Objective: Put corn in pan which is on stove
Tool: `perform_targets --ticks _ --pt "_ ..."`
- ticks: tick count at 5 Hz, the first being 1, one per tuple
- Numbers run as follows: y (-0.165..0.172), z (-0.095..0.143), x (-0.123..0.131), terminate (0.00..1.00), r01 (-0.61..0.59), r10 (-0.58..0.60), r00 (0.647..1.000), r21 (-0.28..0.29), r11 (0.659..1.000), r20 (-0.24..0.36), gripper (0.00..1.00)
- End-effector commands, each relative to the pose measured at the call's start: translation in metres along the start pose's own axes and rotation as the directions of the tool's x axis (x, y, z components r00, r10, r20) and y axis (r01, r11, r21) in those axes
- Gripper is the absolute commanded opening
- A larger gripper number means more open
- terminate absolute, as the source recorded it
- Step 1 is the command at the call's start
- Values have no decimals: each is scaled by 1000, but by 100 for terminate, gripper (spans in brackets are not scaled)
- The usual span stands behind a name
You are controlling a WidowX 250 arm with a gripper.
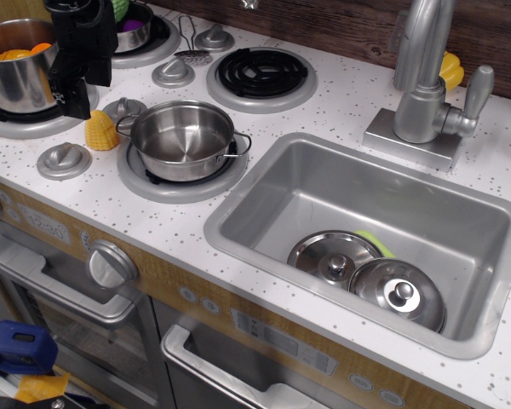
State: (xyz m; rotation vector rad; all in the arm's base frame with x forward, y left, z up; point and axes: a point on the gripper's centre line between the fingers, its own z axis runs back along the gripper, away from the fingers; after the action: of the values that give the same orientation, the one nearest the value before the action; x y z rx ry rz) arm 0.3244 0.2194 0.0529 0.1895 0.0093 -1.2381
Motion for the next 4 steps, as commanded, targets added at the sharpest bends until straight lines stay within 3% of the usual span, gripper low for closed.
perform_targets --ticks 1,4 --pt "0 0 0 0 0 0 1000 0 1000 0 100" --pt "9 -27 -9 0 27 -28 998 13 1000 54 100"
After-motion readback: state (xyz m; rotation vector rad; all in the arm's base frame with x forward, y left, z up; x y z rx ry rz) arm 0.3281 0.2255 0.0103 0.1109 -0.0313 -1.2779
